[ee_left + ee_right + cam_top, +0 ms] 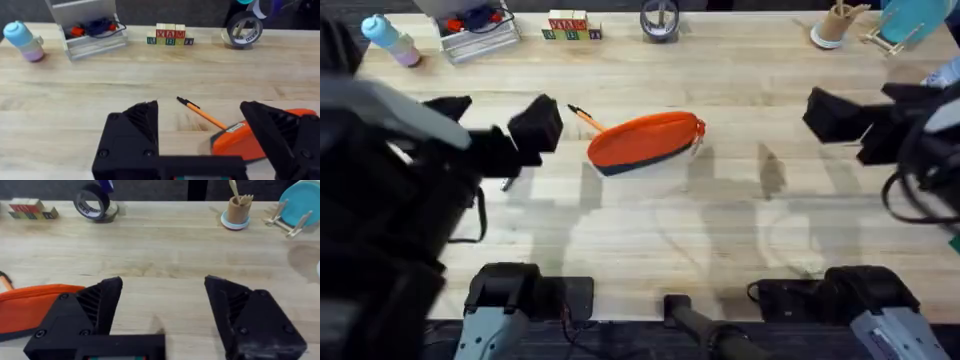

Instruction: Unzip the bag, pick up the pens from the table one at a time and place them inside, then zip the bag closed.

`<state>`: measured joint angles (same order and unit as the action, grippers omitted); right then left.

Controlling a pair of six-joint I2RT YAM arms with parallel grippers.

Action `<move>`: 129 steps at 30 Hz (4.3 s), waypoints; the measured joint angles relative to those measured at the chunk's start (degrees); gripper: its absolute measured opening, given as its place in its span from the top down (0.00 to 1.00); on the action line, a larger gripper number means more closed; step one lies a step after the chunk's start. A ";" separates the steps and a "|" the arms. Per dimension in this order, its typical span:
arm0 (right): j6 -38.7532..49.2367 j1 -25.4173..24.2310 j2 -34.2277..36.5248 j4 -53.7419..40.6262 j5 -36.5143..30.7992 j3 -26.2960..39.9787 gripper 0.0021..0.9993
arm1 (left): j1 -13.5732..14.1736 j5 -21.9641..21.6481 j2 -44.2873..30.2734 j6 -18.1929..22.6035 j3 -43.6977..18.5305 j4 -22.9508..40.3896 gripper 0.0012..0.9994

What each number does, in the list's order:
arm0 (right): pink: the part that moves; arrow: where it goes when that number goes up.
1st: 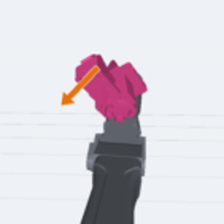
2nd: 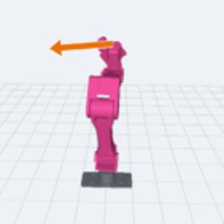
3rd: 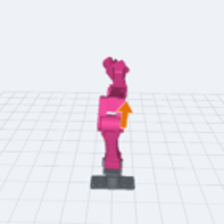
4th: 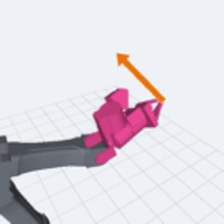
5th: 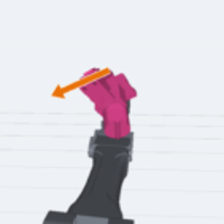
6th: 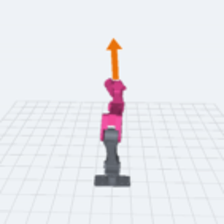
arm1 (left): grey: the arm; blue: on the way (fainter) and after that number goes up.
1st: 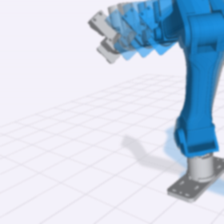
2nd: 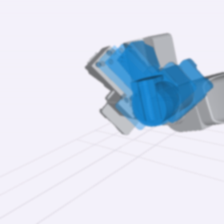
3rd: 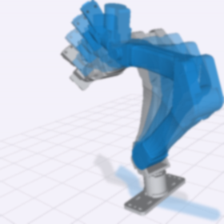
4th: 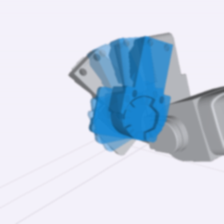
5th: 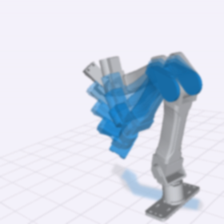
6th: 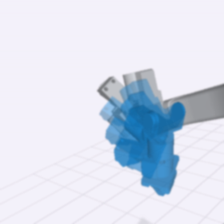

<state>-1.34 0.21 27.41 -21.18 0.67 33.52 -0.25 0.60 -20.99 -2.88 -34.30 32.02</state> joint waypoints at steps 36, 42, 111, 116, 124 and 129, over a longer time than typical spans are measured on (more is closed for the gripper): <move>2.26 2.64 31.75 -14.87 4.31 16.94 0.00 | 0.00 4.15 -39.46 -4.05 -25.10 23.07 0.01; 2.25 2.64 31.75 -14.87 4.63 17.06 0.00 | 0.00 4.15 -39.46 -4.04 -25.10 23.05 0.01; 2.27 2.64 31.75 -14.94 4.72 17.11 0.00 | -15.56 55.31 -62.87 80.37 -25.23 32.90 0.01; 2.25 2.64 31.75 -14.94 4.72 17.11 0.00 | -15.56 56.64 -66.97 84.54 -25.23 32.88 0.01; 2.27 2.64 31.75 -14.94 4.72 17.11 0.00 | -15.56 56.96 -73.56 90.90 -25.34 32.71 0.01; 2.26 2.64 31.75 -14.94 4.72 17.11 0.00 | -15.56 58.04 -77.37 92.54 -25.42 32.67 0.01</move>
<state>0.92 2.85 59.16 -36.12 5.39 50.63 -15.81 58.64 -98.36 89.66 -59.72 64.69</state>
